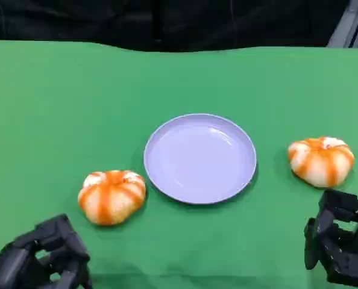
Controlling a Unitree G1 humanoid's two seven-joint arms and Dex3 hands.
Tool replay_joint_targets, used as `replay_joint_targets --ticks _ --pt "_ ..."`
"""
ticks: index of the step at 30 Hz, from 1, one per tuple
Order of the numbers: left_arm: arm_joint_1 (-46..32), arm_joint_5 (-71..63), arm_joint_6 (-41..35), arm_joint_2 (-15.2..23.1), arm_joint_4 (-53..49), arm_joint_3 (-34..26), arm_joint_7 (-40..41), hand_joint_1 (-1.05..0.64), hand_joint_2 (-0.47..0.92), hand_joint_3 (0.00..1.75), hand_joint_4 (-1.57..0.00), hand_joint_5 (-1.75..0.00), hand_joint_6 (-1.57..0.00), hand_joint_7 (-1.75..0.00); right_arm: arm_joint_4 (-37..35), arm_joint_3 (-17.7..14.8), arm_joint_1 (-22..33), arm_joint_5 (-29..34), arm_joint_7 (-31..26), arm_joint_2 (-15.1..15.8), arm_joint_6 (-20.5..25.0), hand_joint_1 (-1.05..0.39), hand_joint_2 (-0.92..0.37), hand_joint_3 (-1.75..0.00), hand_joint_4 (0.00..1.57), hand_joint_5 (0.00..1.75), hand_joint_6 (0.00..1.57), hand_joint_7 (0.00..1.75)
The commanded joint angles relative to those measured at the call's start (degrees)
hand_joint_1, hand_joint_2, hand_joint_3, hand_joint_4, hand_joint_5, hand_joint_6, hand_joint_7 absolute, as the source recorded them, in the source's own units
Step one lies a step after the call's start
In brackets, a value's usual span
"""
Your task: Grasp the bread from the table and place it into the plate.
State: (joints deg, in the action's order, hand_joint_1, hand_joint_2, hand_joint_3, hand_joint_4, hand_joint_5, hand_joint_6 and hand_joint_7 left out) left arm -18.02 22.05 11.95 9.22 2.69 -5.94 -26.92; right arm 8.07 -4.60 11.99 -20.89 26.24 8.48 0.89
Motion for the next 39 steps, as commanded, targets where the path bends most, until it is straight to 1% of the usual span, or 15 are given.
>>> replay_joint_targets --ticks 1,4,7,13,15,19,21,23,24,26,27,30,31,33,39 --pt "-1.19 1.98 -2.09 1.22 2.39 -1.28 -1.19 0.01 0.66 1.08 -0.85 -1.75 -0.72 -1.6 1.14 -0.5 0.79 -0.13 -0.34 0.44 0.02 -0.12 -0.5 -1.2 0.92 1.67 0.88 1.43" --pt "-3.31 5.72 -5.26 2.31 6.89 -2.95 -2.24 0.01 0.69 1.03 -0.87 -1.75 -0.72 -1.62 2.56 -0.45 1.77 0.13 -0.83 0.66 0.66 -0.13 -0.5 -1.19 0.91 1.68 0.87 1.44" --pt "-4.74 9.3 -7.88 3.98 10.59 -6.37 -2.77 0.02 0.65 1.12 -0.87 -1.75 -0.76 -1.58 3.77 -0.55 2.59 -0.36 -1.2 0.68 1.61 -0.12 -0.5 -1.19 0.89 1.71 0.85 1.49" --pt "-4.06 9.23 -9.7 3.35 9.63 -7.57 -1.45 0.03 0.63 1.17 -0.87 -1.75 -0.76 -1.57 3.64 -0.55 2.48 -0.4 -1.28 0.6 1.82 -0.12 -0.51 -1.18 0.89 1.72 0.85 1.49" --pt "-2.91 8.51 -10.13 2.48 7.22 -7.97 0.16 0.02 0.65 1.17 -0.87 -1.75 -0.7 -1.67 3.26 -0.49 2.26 -0.26 -1.32 0.53 1.76 -0.13 -0.5 -1.18 0.9 1.72 0.85 1.48" --pt "-1.42 4.52 -5.51 0.88 5.22 -7.92 1.23 0.08 0.66 1.18 -0.89 -1.75 -0.71 -1.64 3.34 0.15 2.04 0.55 -2.04 0.52 2.27 -0.14 -0.51 -1.16 0.9 1.71 0.85 1.47" --pt "-1.15 -4.13 3.68 -0.03 4.7 -8.01 4.32 0.09 0.65 1.16 -0.87 -1.74 -0.73 -1.59 3.6 0.48 1.96 0.64 -2.46 0.27 2.36 -0.13 -0.52 -1.15 0.9 1.71 0.86 1.48" --pt "-0.38 -13.41 13.66 0.02 4.75 -8.29 7.36 0.01 0.66 0.9 -0.78 -1.28 -0.78 -1.06 3.66 0.92 1.76 0.86 -2.82 -0.06 2.26 -0.13 -0.51 -1.17 0.89 1.74 0.84 1.5" --pt "0.21 -16.48 17.18 0.57 4.55 -8.46 8.23 -0.05 0.74 0.66 -0.76 -0.99 -0.83 -0.76 3.62 1.08 1.68 0.98 -2.97 -0.16 2.19 -0.13 -0.51 -1.18 0.89 1.74 0.83 1.51" --pt "1.59 -27.03 21.53 3.71 6.23 -9.67 11.3 -0.17 0.86 0.34 -0.75 -0.58 -0.89 -0.39 3.2 1.22 1.54 0.96 -2.97 -0.32 1.94 -0.13 -0.5 -1.18 0.89 1.74 0.84 1.52" --pt "1.94 -31.44 22.13 4.93 7.46 -10.2 12.56 -0.28 0.9 0.25 -0.66 -0.35 -0.83 -0.2 3.01 1.25 1.48 0.99 -2.92 -0.33 1.82 -0.13 -0.5 -1.18 0.89 1.74 0.84 1.51" --pt "2.7 -40.04 22.05 7.52 10.57 -10.94 14.94 -0.41 0.92 0.19 -0.5 -0.13 -0.71 -0.03 2.44 1.33 1.32 1.51 -2.69 -0.41 0.87 -0.13 -0.5 -1.18 0.89 1.73 0.84 1.51" --pt "4.11 -45.57 20.62 9.14 12.75 -11.05 15.53 -0.42 0.92 0.19 -0.48 -0.12 -0.7 -0.02 2.57 1.35 1.29 1.74 -3.03 -0.48 1.15 -0.13 -0.5 -1.18 0.89 1.73 0.84 1.51" --pt "6.04 -52.78 18.32 11.27 15.47 -10.86 16.33 -0.58 0.92 0.13 -0.34 -0.03 -0.55 0.0 2.98 1.41 1.32 1.99 -3.59 -0.52 1.85 -0.14 -0.49 -1.19 0.89 1.74 0.85 1.51" --pt "13.47 -69.88 10.37 16.31 17.05 -4.79 14.88 -0.82 0.92 0.1 -0.11 0.0 -0.43 0.0 2.15 1.31 1.24 2.22 -3.07 -0.69 0.3 -0.14 -0.49 -1.2 0.88 1.75 0.85 1.51"
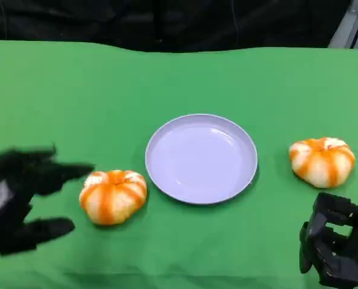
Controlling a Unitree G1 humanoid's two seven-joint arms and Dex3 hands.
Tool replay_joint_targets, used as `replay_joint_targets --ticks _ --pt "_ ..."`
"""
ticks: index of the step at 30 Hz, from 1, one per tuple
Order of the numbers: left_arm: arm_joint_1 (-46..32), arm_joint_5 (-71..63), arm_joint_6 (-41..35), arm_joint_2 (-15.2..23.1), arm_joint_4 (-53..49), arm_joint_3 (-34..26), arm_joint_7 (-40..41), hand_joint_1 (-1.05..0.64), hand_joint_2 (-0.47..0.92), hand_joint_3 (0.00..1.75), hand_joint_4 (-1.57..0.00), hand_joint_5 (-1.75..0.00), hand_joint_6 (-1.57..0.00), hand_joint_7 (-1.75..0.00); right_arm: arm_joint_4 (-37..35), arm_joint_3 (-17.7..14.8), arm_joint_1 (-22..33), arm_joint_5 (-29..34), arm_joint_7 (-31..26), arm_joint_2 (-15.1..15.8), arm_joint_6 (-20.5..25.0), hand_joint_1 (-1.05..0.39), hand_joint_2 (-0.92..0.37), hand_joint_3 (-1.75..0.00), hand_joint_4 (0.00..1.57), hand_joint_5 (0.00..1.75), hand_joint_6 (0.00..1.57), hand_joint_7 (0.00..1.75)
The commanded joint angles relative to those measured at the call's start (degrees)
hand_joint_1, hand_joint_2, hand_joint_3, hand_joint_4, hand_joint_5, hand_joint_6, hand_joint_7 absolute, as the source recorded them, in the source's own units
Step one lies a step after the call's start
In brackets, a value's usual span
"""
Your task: Grasp the bread from the table and place it into the plate.
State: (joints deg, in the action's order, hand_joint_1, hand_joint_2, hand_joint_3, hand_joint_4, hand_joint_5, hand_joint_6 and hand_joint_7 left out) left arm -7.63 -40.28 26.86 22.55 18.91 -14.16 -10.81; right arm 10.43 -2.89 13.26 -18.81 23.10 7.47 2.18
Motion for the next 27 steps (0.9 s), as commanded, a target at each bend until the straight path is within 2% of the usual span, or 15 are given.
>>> replay_joint_targets --ticks 1,6,10,14,27 --pt "3.62 -8.73 -5.64 3.42 0.85 4.29 -1.46 -0.83 0.92 0.11 -0.1 0.0 -0.41 0.0 -0.22 -0.41 0.01 0.11 0.13 0.28 -1.09 -0.14 -0.49 -1.2 0.88 1.74 0.85 1.51" --pt "10.03 -14.32 -10.11 5.05 -7.34 11.38 -0.68 -0.92 0.92 0.16 -0.01 0.0 -0.31 0.0 0.43 -0.35 0.15 -0.04 0.09 0.47 -0.22 -0.14 -0.48 -1.21 0.88 1.75 0.84 1.51" --pt "14.53 -12.45 -13.32 4.06 -15.48 15.57 -0.51 -0.94 0.92 0.19 0.0 0.0 -0.26 0.0 0.46 -0.23 0.38 0.05 0.36 0.41 -0.75 -0.14 -0.48 -1.21 0.87 1.74 0.84 1.5" --pt "17.78 -11.83 -16.14 3.73 -21.83 19.6 -0.21 -0.99 0.92 0.29 0.0 0.0 -0.19 0.0 1.71 -0.07 0.92 -0.01 -0.18 0.3 0.05 -0.14 -0.48 -1.21 0.88 1.74 0.85 1.5" --pt "23.77 -8.36 -18.22 1.73 -39.26 28.92 6.24 -1.02 0.92 0.36 0.0 0.0 -0.16 0.0 3.09 0.09 1.98 -0.5 -0.13 0.03 0.29 -0.15 -0.52 -1.15 0.9 1.71 0.86 1.47"
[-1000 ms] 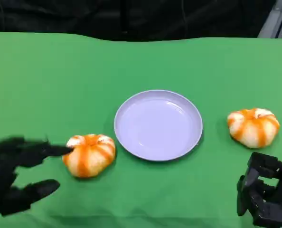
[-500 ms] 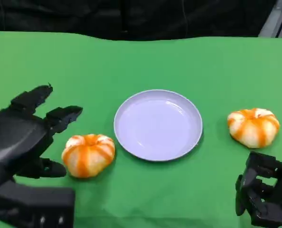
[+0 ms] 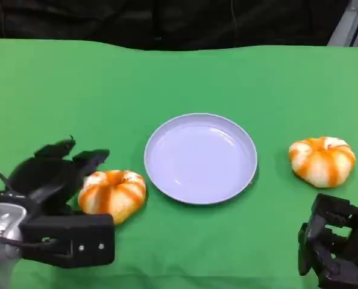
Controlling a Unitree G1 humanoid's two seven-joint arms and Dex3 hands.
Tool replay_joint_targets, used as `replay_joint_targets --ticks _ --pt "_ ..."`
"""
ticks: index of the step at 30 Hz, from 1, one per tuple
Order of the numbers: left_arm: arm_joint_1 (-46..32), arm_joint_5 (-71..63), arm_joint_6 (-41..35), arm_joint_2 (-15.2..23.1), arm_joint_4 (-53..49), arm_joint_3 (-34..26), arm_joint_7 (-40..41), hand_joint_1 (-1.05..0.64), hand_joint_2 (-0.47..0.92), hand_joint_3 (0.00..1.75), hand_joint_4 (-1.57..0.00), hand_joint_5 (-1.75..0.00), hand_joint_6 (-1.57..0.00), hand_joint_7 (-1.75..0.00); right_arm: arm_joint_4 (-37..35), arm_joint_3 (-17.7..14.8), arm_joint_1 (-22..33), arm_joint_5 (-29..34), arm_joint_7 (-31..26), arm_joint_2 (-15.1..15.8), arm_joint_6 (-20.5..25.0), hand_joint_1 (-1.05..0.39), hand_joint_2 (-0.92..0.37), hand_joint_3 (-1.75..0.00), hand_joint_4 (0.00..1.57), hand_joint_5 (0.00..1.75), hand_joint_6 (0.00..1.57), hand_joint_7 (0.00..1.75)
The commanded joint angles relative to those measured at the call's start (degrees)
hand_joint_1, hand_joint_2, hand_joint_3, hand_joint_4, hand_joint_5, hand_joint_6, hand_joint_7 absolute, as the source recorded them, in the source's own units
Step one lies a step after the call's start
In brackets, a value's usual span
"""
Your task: Grasp the bread from the table and place it into the plate.
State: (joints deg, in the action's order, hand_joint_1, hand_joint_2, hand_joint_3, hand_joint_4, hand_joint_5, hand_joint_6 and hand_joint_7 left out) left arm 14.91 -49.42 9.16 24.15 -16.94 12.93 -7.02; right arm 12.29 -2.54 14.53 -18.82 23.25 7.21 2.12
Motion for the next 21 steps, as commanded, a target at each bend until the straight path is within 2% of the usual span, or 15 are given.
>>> replay_joint_targets --ticks 1,11,21 --pt "1.43 0.93 -0.56 -0.01 -4.26 2.38 2.94 -1.02 0.92 0.37 0.0 0.0 -0.16 0.0 1.36 -0.22 0.78 -0.43 -0.34 0.27 0.38 -0.15 -0.52 -1.15 0.9 1.71 0.85 1.48" --pt "4.36 1.8 -2.56 -1.5 -9.99 7.33 3.64 -1.02 0.92 0.42 0.0 0.0 -0.15 0.0 1.79 -0.04 1.08 -0.33 -0.21 0.42 0.09 -0.16 -0.5 -1.18 0.89 1.72 0.84 1.49" --pt "10.46 2.39 -4.31 -5.54 -20.84 11.61 7.32 -1.01 0.92 0.44 0.0 0.0 -0.13 0.0 2.58 0.2 1.64 -0.34 -0.46 0.21 0.19 -0.16 -0.48 -1.19 0.9 1.71 0.85 1.48"
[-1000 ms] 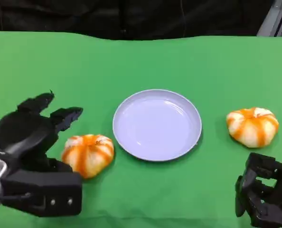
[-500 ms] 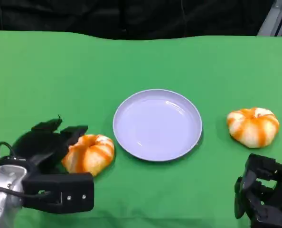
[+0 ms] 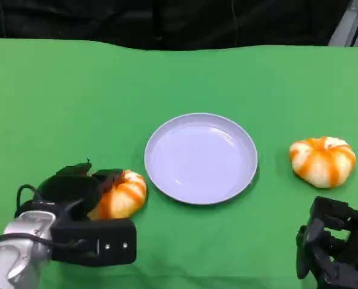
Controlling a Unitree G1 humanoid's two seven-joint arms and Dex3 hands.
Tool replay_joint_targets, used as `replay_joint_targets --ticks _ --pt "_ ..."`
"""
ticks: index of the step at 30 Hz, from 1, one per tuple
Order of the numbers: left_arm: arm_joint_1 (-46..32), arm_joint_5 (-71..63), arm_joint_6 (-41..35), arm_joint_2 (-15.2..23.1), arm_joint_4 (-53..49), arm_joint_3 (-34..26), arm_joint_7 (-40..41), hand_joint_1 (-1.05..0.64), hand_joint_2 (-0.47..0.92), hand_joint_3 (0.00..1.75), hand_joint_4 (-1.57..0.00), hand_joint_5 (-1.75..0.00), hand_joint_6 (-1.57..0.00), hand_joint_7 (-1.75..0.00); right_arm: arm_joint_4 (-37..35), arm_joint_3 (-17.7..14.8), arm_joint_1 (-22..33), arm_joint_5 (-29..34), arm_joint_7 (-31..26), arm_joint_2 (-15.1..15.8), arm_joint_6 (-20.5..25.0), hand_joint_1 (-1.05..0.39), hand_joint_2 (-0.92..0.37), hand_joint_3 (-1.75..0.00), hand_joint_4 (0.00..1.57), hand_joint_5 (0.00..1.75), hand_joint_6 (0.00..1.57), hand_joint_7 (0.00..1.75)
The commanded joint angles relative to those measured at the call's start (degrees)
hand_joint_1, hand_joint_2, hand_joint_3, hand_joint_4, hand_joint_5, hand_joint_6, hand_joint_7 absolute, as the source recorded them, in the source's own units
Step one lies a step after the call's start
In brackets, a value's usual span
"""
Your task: Grasp the bread from the table and place it into the plate.
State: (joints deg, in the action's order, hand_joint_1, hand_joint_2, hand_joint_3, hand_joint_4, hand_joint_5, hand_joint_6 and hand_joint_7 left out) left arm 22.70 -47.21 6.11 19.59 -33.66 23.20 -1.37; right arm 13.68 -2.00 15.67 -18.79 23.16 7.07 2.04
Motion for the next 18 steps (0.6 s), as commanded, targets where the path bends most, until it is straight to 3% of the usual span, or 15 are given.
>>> replay_joint_targets --ticks 1,6,12,13,15,17,18 --pt "3.14 0.29 -1.4 -1.25 -4.94 1.62 1.98 -1.02 0.92 0.45 0.0 0.0 -0.13 0.0 1.36 -0.31 0.59 -0.33 -0.53 0.32 0.4 -0.16 -0.48 -1.2 0.9 1.71 0.85 1.48" --pt "5.38 1.58 -1.48 -3.04 -10.1 2.38 3.85 -1.0 0.92 0.46 0.0 0.0 -0.14 -0.01 1.94 -0.13 1.05 -0.51 -0.6 0.24 0.41 -0.14 -0.46 -1.23 0.9 1.72 0.85 1.47" --pt "6.36 3.61 -1.07 -4.93 -15.08 2.23 9.08 -0.81 0.92 0.36 0.0 0.0 -0.19 -0.02 3.06 -0.07 1.61 -0.74 -0.71 0.4 1.42 -0.15 -0.46 -1.24 0.89 1.72 0.84 1.48" --pt "6.29 3.87 -1.2 -5.33 -15.78 2.04 10.51 -0.6 0.92 0.27 -0.12 -0.04 -0.29 -0.04 3.25 -0.11 1.65 -0.86 -0.71 0.36 1.6 -0.15 -0.46 -1.24 0.88 1.72 0.84 1.48" --pt "6.12 4.48 -1.56 -5.99 -17.01 1.75 13.31 -0.48 0.92 0.22 -0.19 -0.06 -0.34 -0.05 3.34 -0.17 1.65 -1.0 -0.64 0.31 1.67 -0.15 -0.46 -1.23 0.88 1.72 0.84 1.49" --pt "5.78 5.23 -1.05 -6.21 -17.97 1.39 16.24 -0.25 0.92 0.29 -0.43 -0.07 -0.56 -0.06 3.05 -0.22 1.57 -1.08 -0.4 0.35 1.32 -0.15 -0.46 -1.24 0.89 1.71 0.84 1.48" --pt "5.55 5.57 -0.31 -6.2 -18.45 1.17 18.11 -0.17 0.92 0.28 -0.78 -0.16 -0.81 -0.09 2.94 -0.23 1.54 -1.18 -0.26 0.4 1.2 -0.15 -0.46 -1.24 0.89 1.71 0.84 1.48"
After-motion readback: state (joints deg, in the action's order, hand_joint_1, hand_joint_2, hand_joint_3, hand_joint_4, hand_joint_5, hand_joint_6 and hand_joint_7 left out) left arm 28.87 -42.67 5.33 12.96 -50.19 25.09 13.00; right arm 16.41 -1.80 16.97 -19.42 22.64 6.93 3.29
